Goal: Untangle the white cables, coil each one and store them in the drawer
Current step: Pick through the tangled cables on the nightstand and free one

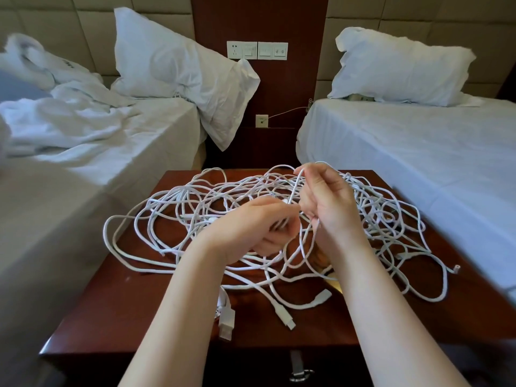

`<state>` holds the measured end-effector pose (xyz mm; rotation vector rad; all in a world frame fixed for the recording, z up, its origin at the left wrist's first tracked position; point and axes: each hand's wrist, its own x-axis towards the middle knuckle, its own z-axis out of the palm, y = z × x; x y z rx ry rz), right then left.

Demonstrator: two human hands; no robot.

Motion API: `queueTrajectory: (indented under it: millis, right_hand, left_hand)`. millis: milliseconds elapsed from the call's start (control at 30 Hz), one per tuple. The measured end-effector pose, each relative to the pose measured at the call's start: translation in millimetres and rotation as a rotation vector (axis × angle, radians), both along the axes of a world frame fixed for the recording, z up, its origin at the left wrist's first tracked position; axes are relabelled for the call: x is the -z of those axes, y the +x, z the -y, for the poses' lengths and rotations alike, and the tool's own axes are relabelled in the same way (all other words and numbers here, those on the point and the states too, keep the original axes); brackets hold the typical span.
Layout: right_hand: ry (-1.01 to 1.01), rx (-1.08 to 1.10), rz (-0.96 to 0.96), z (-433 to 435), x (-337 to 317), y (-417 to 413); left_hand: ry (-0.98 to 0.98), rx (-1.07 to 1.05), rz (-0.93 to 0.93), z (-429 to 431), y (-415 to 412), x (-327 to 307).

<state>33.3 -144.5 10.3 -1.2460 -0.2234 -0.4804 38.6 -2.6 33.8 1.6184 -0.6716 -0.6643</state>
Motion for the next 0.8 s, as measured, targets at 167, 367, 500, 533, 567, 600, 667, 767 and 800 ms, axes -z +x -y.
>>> queueTrajectory:
  millis: [167,367,500,533,567,600,667,767,800]
  right_hand:
    - [-0.338,0.022,-0.053,-7.0,5.1,0.5]
    - [-0.695,-0.065,-0.032,-15.3,7.4,-1.8]
    - [-0.81,-0.227,-0.142,-21.2,9.0,-4.8]
    - [-0.839,-0.25,-0.171,-21.3,9.1,-5.2]
    - [-0.856,-0.276,-0.196,-20.3,9.2,-5.9]
    - [-0.867,-0.294,-0.21,-19.0,9.9,-6.0]
    - [-0.875,-0.285,-0.237,-16.6,9.4,-5.8]
    - [-0.853,-0.187,-0.227,-10.8,4.2,-4.5]
    - [-0.83,-0.157,-0.199,-8.6,2.2,-5.2]
  left_hand:
    - [-0.261,0.2,-0.132,-6.7,0.9,-2.4]
    - [-0.731,-0.036,-0.169,-9.5,9.7,-9.1]
    - [-0.821,-0.394,-0.095,-7.3,15.6,-5.2]
    - [-0.818,-0.475,-0.06,-6.6,17.4,-3.7]
    - [-0.804,-0.555,-0.02,-6.9,19.7,-2.0]
    - [-0.776,-0.631,0.023,-7.7,22.1,-0.2]
    - [-0.683,-0.771,0.111,-11.9,28.7,5.7]
    - [-0.422,-0.943,0.387,-18.2,34.4,15.9]
    - [-0.319,-0.988,0.491,-19.7,35.0,18.2]
